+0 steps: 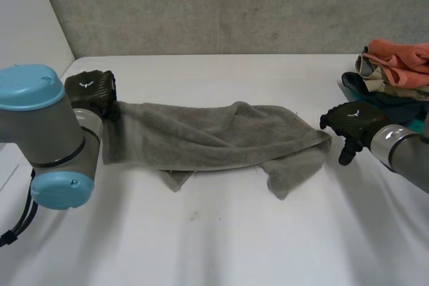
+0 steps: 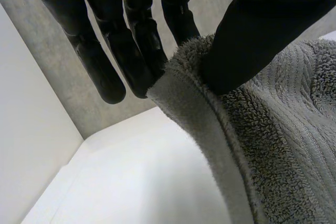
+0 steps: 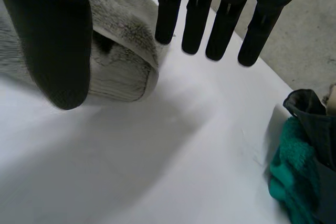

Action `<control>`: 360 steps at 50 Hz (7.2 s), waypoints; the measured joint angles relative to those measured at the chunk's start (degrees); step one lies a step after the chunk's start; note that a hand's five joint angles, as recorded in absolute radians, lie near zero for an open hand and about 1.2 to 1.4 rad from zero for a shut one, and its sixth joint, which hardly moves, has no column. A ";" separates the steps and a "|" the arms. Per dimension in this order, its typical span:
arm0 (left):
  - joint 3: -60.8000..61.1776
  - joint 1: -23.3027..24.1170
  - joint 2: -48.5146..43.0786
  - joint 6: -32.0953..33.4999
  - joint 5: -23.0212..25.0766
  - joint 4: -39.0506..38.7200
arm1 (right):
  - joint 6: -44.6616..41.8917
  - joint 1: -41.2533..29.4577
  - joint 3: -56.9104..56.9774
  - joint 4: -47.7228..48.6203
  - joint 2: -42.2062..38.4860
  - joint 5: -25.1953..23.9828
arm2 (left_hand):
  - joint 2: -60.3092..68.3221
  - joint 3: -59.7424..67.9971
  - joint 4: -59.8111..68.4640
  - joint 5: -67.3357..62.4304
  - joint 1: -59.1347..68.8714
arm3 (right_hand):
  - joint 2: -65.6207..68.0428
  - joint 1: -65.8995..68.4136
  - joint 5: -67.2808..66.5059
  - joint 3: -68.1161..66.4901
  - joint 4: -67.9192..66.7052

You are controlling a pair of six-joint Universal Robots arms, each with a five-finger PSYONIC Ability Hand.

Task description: Fold the laundry.

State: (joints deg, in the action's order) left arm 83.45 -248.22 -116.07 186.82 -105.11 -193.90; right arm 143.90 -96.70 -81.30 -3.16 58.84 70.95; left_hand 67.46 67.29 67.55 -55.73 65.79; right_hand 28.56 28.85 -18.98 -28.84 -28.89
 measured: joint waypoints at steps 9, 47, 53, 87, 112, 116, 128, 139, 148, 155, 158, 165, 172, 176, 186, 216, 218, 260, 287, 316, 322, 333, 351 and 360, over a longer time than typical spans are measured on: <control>1.72 0.60 -1.52 3.60 0.27 0.14 | 6.49 -0.56 3.05 6.76 -5.07 -4.24 | -48.20 -47.95 -48.97 47.36 -46.82 | 14.87 14.72 -14.17 -14.53 -14.35; 23.20 -0.66 2.56 15.54 17.97 -8.38 | 8.80 -1.96 4.22 6.35 -6.63 -8.00 | -44.58 -44.25 -44.49 42.38 -42.95 | 38.95 35.61 -37.14 -39.29 -39.63; 19.98 -1.71 -1.24 15.85 18.03 -8.53 | 8.65 -2.32 1.33 6.36 -4.26 -8.46 | -40.01 -39.68 -39.79 37.85 -38.26 | 38.95 35.61 -37.14 -39.29 -39.65; 5.31 -1.75 -9.97 15.15 24.88 -6.04 | 8.66 -2.64 -1.43 6.37 -1.10 -7.84 | 0.97 0.82 0.97 -0.22 -0.16 | 38.95 35.61 -37.13 -39.29 -39.84; 8.23 -1.25 31.89 6.95 24.70 18.67 | 1.95 -0.97 9.01 -18.48 31.05 -0.79 | 1.08 0.86 1.18 -0.21 -0.16 | 39.12 35.61 -37.14 -39.54 -39.88; 7.33 -1.13 26.41 7.37 24.52 19.77 | -6.63 -3.06 9.50 -23.56 27.59 3.45 | 1.08 0.86 1.18 -0.21 -0.16 | 39.12 35.61 -37.14 -39.54 -39.88; -15.41 0.75 -4.62 11.60 17.79 16.90 | -18.81 -10.96 17.19 -17.50 7.48 17.64 | 1.19 1.12 1.20 -0.21 -0.16 | 39.12 35.61 -37.14 -39.54 -39.89; -51.20 1.87 -18.70 18.26 10.03 2.76 | -13.89 -11.51 25.84 26.44 2.26 18.18 | 1.21 1.13 1.22 -0.21 -0.16 | 39.12 35.61 -37.69 -39.56 -39.90; -41.61 3.52 -8.42 14.60 10.30 -4.07 | -9.75 -12.43 21.13 34.43 4.89 16.87 | 1.22 1.13 1.22 -0.22 -0.16 | 39.12 35.61 -38.15 -39.57 -39.90; -22.73 2.54 -1.91 12.46 11.54 -6.41 | -8.12 -12.46 14.56 24.13 5.64 16.45 | 1.22 1.14 1.23 -0.22 -0.16 | 39.14 35.61 -38.15 -39.57 -39.90; -15.51 1.83 -1.32 12.31 11.98 -6.62 | -7.58 -12.35 10.70 19.06 5.27 16.01 | 1.23 1.14 1.23 -0.22 -0.16 | 39.14 35.61 -38.15 -39.57 -39.90; -2.21 -0.18 -2.36 12.45 12.71 -6.53 | -2.25 -11.88 1.26 11.89 2.06 12.78 | 1.23 1.14 1.23 -0.22 -0.16 | 39.14 35.61 -38.15 -39.57 -39.90; 5.14 -1.30 -3.91 12.37 13.96 -6.91 | 8.91 -9.59 -2.89 10.96 -0.46 8.20 | 1.23 1.14 1.23 -0.22 -0.16 | 32.89 32.65 -33.29 -33.29 -33.30; 7.28 -1.55 -3.58 12.31 14.56 -7.10 | 17.09 -6.01 -3.31 11.10 -0.83 5.80 | 1.23 1.14 1.23 -0.22 -0.16 | 19.60 19.66 -18.96 -19.63 -19.71; 8.73 -1.74 -1.40 12.18 14.71 -7.20 | 26.50 0.63 -2.29 7.76 -2.57 4.55 | 1.23 1.14 1.23 -0.22 -0.16 | 10.78 9.93 -7.02 -9.11 -8.70; 16.73 -1.02 17.23 13.28 16.45 14.64 | -5.47 7.48 -7.86 -14.07 15.16 0.64 | 1.23 1.14 1.23 -0.22 -0.16 | 39.33 36.47 -37.22 -39.32 -39.86; 17.54 -1.02 18.79 13.56 16.96 17.09 | -9.26 7.94 -9.00 -15.62 17.40 1.14 | 1.23 1.14 1.23 -0.22 -0.16 | 39.33 36.47 -37.22 -39.33 -39.87; -32.12 -1.44 -1.95 27.97 13.41 -6.25 | -15.14 -7.95 24.18 36.58 4.80 16.46 | 1.24 1.17 1.41 -0.22 -0.16 | 39.34 36.47 -37.30 -39.53 -39.90; 8.79 -5.04 0.40 22.25 16.79 4.74 | -6.15 -7.03 -11.61 12.23 6.41 9.60 | 1.27 1.19 1.41 -0.80 -0.16 | 39.34 36.47 -37.57 -39.55 -39.90; 25.47 -4.52 13.85 26.93 16.20 0.21 | -5.39 -5.63 -18.73 15.46 6.01 5.61 | -25.12 -24.88 -25.79 23.87 -22.96 | 39.34 36.47 -37.57 -39.55 -39.90; 31.48 -5.70 17.07 26.88 16.51 0.16 | -5.39 -5.66 -18.99 15.41 6.02 5.55 | -31.67 -31.37 -31.77 29.95 -29.92 | 39.34 36.47 -37.57 -39.55 -39.90; 31.65 -10.87 9.71 27.48 18.07 -7.14 | -5.38 -5.65 -19.58 15.37 5.99 5.43 | -37.79 -37.57 -37.61 35.58 -36.92 | 39.34 36.47 -37.57 -39.55 -39.90; 25.87 -13.71 0.00 27.71 20.36 -10.04 | -5.41 -5.60 -19.78 15.36 6.03 5.78 | 0.26 -0.08 0.05 0.48 -0.82 | 39.34 36.47 -37.57 -39.55 -39.90; 29.11 -13.35 11.38 27.12 20.04 -6.58 | -5.92 -5.36 -19.51 12.55 8.83 6.99 | 0.98 0.36 1.06 0.23 -0.83 | 39.34 36.47 -37.57 -39.55 -39.90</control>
State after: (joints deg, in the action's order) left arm 112.56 -261.57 -104.69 213.94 -85.07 -200.48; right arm 137.98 -102.05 -100.81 9.39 67.67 77.94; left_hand 68.44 67.65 68.61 -55.50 64.96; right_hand 67.90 65.32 -56.54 -68.39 -68.79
